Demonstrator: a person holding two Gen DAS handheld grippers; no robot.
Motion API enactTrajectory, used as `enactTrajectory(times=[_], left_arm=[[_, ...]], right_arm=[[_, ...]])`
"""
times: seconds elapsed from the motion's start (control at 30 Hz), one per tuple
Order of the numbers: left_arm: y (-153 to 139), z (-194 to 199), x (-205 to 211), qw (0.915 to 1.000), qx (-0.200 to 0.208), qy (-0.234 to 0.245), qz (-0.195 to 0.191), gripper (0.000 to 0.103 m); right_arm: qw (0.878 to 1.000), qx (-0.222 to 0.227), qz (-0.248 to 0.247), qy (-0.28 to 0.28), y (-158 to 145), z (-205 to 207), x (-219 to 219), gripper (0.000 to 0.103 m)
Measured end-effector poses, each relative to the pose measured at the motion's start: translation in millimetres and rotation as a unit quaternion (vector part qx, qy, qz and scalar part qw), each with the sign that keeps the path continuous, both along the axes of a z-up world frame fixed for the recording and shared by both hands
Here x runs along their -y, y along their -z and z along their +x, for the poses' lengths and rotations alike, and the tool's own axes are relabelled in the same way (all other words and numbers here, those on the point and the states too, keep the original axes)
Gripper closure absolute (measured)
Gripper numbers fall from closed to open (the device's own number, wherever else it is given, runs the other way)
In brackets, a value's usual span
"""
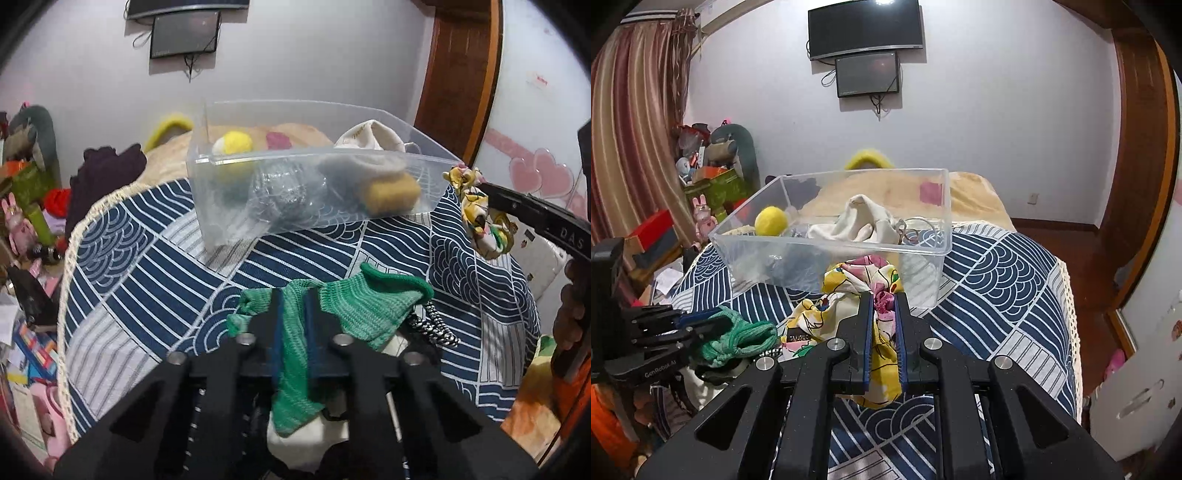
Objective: Organize soft objects
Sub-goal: 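Drop green knit into the box with left tool while right tool drops the scarf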
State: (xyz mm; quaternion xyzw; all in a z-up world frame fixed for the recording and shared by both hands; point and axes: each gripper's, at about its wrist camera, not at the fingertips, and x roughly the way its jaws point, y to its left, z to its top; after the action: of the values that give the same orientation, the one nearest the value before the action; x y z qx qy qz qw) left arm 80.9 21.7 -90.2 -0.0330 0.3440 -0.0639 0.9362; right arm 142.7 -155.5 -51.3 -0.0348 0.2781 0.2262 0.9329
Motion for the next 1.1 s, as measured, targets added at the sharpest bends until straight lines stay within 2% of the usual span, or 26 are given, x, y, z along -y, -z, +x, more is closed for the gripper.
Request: enactTrajectory(times=[0.17, 0.3, 0.6, 0.9, 1.1], left_arm=[[-19.0, -4.6, -0.2, 0.9994, 0.032, -0.010, 0.014, 0.099], [-45.7, -6.8, -3.3, 0.9976, 0.068, -0.014, 0.010, 0.099], [-95.1, 8.3, -11.0, 0.9895, 0.139, -0.040, 0.011, 0.099], [-101.1, 54.1, -15.3, 0.9892, 0.138, -0.049, 0.007, 0.099], [-78.6, 85.9, -10.0, 0.9926, 0.107, -0.053, 0.020, 0.099]], right_arm=[[1.000, 0.007, 0.001, 0.004, -4.5, 0.3, 1.4, 0.093], [1.000, 0.018, 0.001, 0.009, -10.4, 1.2, 0.8, 0.093], [0.998, 0.057, 0.019, 0.022, -39.9, 20.6, -7.5, 0.093], [0.996, 0.075, 0.004, 0.047, -46.4, 49.5, -22.8, 0.093], [0.997, 0.055, -0.021, 0.056, -29.6, 65.3, -32.0, 0.093]])
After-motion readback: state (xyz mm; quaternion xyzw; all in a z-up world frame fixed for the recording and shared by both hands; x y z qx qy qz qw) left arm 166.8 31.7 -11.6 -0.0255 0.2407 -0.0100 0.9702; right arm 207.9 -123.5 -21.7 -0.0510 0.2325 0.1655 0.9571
